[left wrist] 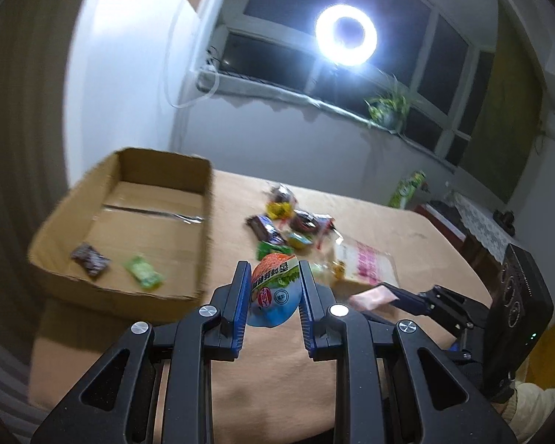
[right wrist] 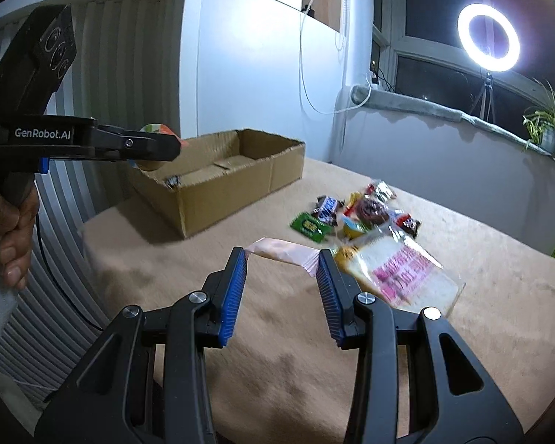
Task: Organize snacks
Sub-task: 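Carry both items into the cardboard box and release them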
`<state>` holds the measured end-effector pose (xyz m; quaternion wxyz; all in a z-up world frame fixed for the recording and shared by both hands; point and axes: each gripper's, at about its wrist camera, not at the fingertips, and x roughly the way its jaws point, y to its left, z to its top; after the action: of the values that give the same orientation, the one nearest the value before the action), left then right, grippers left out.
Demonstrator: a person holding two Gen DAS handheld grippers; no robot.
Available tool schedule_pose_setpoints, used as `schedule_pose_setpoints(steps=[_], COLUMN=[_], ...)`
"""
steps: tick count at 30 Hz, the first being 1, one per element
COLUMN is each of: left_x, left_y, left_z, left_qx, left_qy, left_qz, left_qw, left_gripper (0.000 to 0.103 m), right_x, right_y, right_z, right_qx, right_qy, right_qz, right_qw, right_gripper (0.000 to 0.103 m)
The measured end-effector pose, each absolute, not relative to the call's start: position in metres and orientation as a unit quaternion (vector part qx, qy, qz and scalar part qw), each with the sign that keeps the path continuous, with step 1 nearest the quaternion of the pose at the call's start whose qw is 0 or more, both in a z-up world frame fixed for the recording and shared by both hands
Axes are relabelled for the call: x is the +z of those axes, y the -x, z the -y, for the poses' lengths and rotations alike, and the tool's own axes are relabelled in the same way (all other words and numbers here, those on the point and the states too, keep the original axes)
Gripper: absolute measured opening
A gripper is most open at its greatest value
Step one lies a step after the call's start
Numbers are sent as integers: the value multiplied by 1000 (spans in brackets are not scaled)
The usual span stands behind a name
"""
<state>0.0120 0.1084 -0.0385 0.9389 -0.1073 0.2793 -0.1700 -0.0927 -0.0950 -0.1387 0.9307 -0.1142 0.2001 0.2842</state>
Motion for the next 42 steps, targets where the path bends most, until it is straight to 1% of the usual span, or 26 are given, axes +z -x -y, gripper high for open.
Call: schedule_pose_setpoints(steps=[11, 21, 23, 24, 25, 26, 27, 28, 29, 30, 36, 42], left_x=[-28, -29, -33, -36, -38, -39, -40, -41, -40, -41, -43, -37], left_y=[-29, -65, -71, -74, -77, -80, -81, -80, -79, -77, -53, -33], left_z=[-158, -183, -187, -189, -192, -195, -197, -198, -200, -202, -212, -217], left_qx=[-130, -127, -123, -119, -112, -105, -99, -89, -78, -72, -50, -39], left_qy=[126, 130, 134, 138, 143, 148, 151, 153, 155, 156, 166, 175], left_qz=[-247, -238, -241, -244, -247, -251, -252, -250, -247, -245, -241, -235], left_qw=[952, 954, 953, 953, 952, 951, 951, 952, 953, 954, 955, 955], left_gripper=[23, 23, 23, 24, 26, 30, 48, 71, 78, 80, 80, 80], right_x=[-109, -84, -86, -89, -95, -102, -108, -112, -114, -117, -125, -122], right_y=[77, 26, 14, 7, -2, -9, -13, -13, -13, -11, 4, 22], right_z=[42, -18, -31, -38, -46, -54, -59, -58, -55, -51, -27, -13], right_qx=[306, 331, 335, 339, 345, 345, 338, 333, 336, 335, 320, 324], right_qy=[143, 154, 157, 158, 167, 183, 194, 192, 185, 178, 166, 164], right_qz=[-167, -135, -132, -132, -145, -164, -173, -170, -170, -174, -176, -173], right_qw=[926, 921, 920, 918, 912, 906, 905, 907, 908, 909, 916, 915], right_gripper=[41, 41, 42, 46, 66, 77, 77, 77, 77, 77, 77, 78])
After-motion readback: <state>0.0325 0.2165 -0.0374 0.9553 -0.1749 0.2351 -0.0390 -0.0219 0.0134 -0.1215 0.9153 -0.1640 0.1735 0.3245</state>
